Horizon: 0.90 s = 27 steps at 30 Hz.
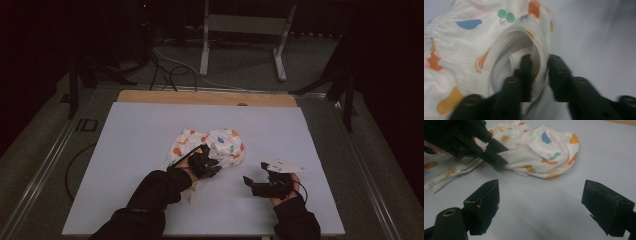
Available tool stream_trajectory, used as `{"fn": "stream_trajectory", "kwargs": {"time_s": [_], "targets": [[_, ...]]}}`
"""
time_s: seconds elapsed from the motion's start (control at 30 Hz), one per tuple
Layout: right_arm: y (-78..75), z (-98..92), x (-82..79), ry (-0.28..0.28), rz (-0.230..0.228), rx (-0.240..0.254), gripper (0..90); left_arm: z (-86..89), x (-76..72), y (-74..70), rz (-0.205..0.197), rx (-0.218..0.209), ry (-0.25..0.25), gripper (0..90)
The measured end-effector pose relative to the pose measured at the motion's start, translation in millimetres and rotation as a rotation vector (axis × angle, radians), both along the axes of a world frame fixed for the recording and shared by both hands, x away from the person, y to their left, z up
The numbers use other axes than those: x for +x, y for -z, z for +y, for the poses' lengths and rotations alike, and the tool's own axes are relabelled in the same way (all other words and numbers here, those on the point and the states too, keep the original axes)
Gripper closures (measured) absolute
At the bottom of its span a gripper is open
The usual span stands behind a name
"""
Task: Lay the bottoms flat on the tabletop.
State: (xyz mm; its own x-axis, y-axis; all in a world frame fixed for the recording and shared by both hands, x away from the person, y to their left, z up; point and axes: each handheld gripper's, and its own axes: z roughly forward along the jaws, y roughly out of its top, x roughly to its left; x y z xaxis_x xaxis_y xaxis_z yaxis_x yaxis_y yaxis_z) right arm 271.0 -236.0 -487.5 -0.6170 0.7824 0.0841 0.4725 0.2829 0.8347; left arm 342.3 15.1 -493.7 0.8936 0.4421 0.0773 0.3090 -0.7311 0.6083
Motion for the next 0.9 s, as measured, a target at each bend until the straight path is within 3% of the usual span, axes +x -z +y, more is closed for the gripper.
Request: {"fn": "stream_trajectory", "kwargs": {"time_s": [0.1, 0.23, 0.27, 0.3, 0.33, 0.43, 0.5, 0.63, 0.7, 0.73, 0.83, 0.9], "targets": [[0.4, 0.4, 0.2, -0.004, 0.002, -0.001, 14.9, -1.0, -0.2, -0.8, 0.001, -0.008, 0.004, 87.0], [1.0, 0.9, 0.6, 0.0, 0.003, -0.002, 15.0, -2.1, -1.1, -19.0, 0.004, -0.117, 0.012, 87.6], [1.0, 1.1, 0.7, 0.007, -0.001, -0.007, 15.0, -2.1, -1.1, -19.0, 0.004, -0.117, 0.012, 87.6], [0.7, 0.8, 1.0, 0.009, 0.004, -0.004, 15.0, -1.9, -1.1, -23.1, 0.0, -0.147, 0.002, 87.6], [0.8, 0.6, 1.6, 0.009, 0.006, 0.0, 15.0, 0.2, 0.9, -31.5, 0.018, -0.22, -0.003, 87.6], [1.1, 0.3, 1.9, 0.012, 0.006, 0.007, 15.0, 5.5, 3.8, -43.2, 0.041, -0.321, -0.026, 87.6], [1.6, 0.4, 2.2, 0.016, 0.011, 0.005, 15.0, 8.2, 4.9, -49.4, 0.038, -0.357, -0.042, 87.6], [3.1, 3.8, 3.1, 0.015, 0.017, 0.007, 14.8, 12.0, 6.4, -53.2, 0.006, -0.366, -0.072, 87.5], [3.6, 7.2, 3.9, 0.024, 0.017, 0.011, 14.6, 15.8, 8.5, -49.2, 0.013, -0.368, -0.095, 87.5], [4.0, 8.2, 5.1, 0.002, 0.027, 0.023, 13.8, 15.8, 8.5, -49.2, 0.013, -0.368, -0.095, 87.4], [7.1, 16.3, 5.8, 0.001, 0.05, -0.002, 16.4, 20.8, 7.6, -32.8, 0.046, -0.355, -0.128, 87.1], [9.9, 19.2, 6.5, 0.011, 0.057, -0.018, 25.0, 21.7, 7.7, -23.0, 0.065, -0.33, -0.138, 86.0]]}}
